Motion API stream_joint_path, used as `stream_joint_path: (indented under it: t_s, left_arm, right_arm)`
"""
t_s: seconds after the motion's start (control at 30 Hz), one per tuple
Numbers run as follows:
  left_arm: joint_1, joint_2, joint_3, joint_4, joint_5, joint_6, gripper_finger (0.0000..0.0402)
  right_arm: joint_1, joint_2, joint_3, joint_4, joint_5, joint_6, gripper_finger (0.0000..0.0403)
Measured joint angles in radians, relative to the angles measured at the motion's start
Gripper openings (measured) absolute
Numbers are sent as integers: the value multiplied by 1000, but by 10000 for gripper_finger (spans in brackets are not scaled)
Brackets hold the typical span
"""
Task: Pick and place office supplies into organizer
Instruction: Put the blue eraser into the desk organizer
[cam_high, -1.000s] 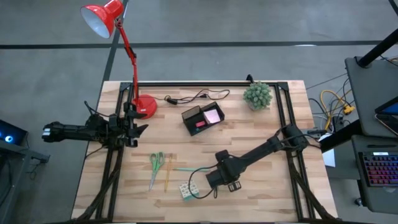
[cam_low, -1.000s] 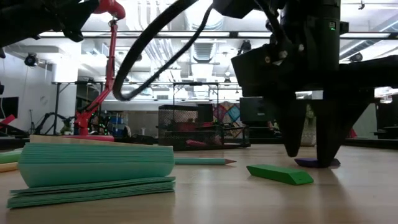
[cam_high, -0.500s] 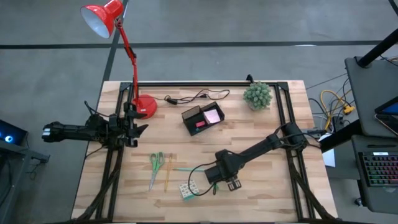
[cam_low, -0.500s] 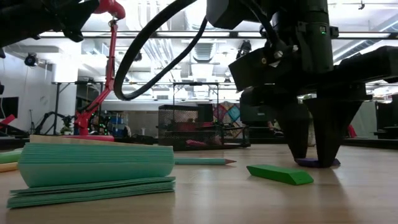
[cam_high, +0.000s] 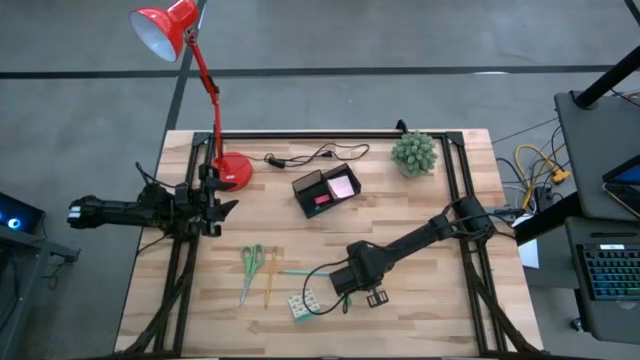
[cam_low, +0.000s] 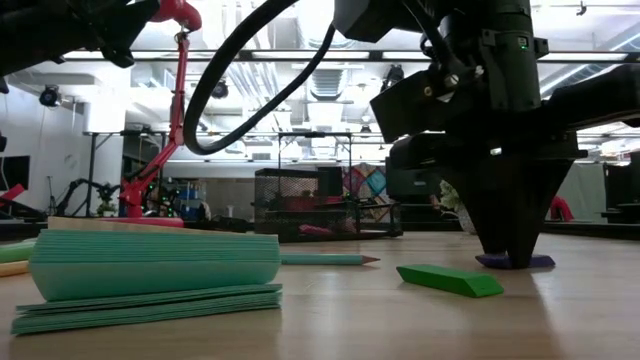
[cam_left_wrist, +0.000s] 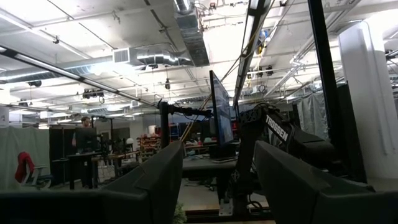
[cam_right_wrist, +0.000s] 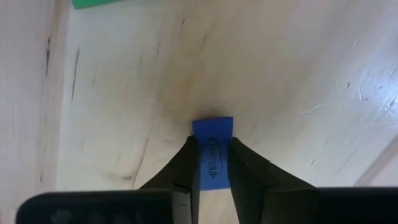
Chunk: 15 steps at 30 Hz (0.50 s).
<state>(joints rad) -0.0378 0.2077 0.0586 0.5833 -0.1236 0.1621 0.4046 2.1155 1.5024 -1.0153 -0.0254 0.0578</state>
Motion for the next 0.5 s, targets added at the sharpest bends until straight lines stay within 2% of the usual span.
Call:
stream_joint_path:
  t_s: [0.5]
  left_arm:
    - [0, 0, 0, 0, 0, 0, 187]
  right_arm:
    - [-9, 6, 27, -15, -5, 21, 56]
